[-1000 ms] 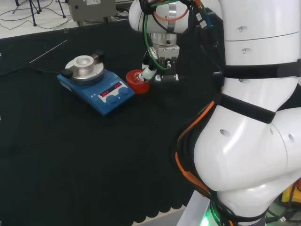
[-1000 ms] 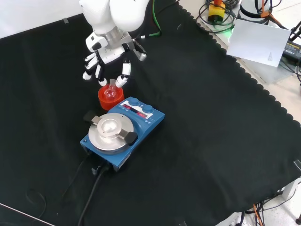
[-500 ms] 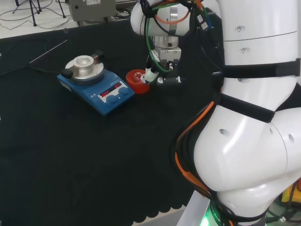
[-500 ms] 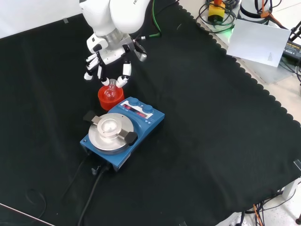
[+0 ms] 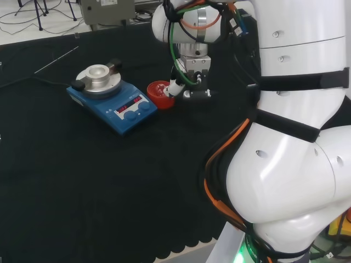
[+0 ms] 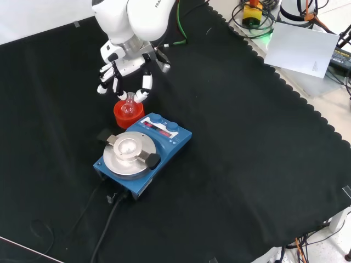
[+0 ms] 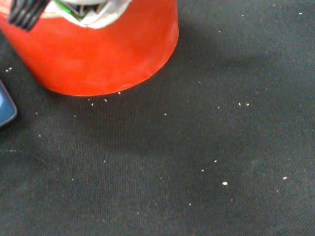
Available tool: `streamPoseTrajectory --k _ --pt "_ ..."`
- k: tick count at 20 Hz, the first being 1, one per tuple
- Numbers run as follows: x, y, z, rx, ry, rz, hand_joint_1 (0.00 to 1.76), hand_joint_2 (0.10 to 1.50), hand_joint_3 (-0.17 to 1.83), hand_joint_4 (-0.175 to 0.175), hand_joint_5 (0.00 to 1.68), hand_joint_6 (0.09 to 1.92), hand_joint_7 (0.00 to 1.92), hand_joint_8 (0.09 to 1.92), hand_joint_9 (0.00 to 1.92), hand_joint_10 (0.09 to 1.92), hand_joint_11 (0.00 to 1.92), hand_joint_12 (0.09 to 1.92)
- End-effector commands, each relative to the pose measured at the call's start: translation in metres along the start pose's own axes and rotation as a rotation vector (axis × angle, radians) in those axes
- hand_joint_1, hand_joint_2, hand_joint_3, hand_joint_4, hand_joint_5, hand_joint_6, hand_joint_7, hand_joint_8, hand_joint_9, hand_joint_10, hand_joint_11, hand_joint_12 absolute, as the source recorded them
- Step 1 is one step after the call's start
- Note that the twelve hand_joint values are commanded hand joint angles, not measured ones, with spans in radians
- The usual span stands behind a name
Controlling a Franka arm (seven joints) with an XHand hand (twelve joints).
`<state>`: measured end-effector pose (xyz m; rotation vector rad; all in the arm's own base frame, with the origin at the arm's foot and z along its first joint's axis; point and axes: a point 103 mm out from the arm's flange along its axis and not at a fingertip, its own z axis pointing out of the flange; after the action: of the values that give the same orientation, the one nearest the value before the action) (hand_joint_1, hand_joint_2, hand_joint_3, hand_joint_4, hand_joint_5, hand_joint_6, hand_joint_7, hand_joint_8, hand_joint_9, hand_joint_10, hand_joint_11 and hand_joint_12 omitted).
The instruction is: Pick up the round-bottom flask.
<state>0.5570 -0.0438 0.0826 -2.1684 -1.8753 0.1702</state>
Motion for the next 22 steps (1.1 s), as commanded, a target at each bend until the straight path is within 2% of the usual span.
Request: streamPoseTrajectory --k 1,3,5,10,22 --pt "0.001 0.0 0.005 0.005 -0.012 0.003 0.99 0.57 0.69 0.082 0.99 0.72 0.15 0.58 0.3 0.69 0.0 1.25" --pt "0.002 0.0 0.005 -0.001 -0.018 0.001 1.06 0.71 0.53 0.144 1.13 0.71 0.16 0.59 0.31 0.68 0.0 1.26" --pt "0.004 0.0 0.003 -0.003 -0.023 -0.003 1.09 0.74 0.5 0.168 1.22 0.66 0.17 0.58 0.33 0.67 0.0 1.28" --pt "0.006 0.001 -0.008 0.004 -0.038 -0.008 1.12 0.66 0.65 0.175 1.25 0.7 0.21 0.56 0.37 0.64 0.0 1.31" --pt "0.015 -0.01 -0.053 -0.015 -0.077 -0.026 1.12 0.64 0.71 0.175 1.25 0.74 0.21 0.55 0.38 0.63 0.0 1.32"
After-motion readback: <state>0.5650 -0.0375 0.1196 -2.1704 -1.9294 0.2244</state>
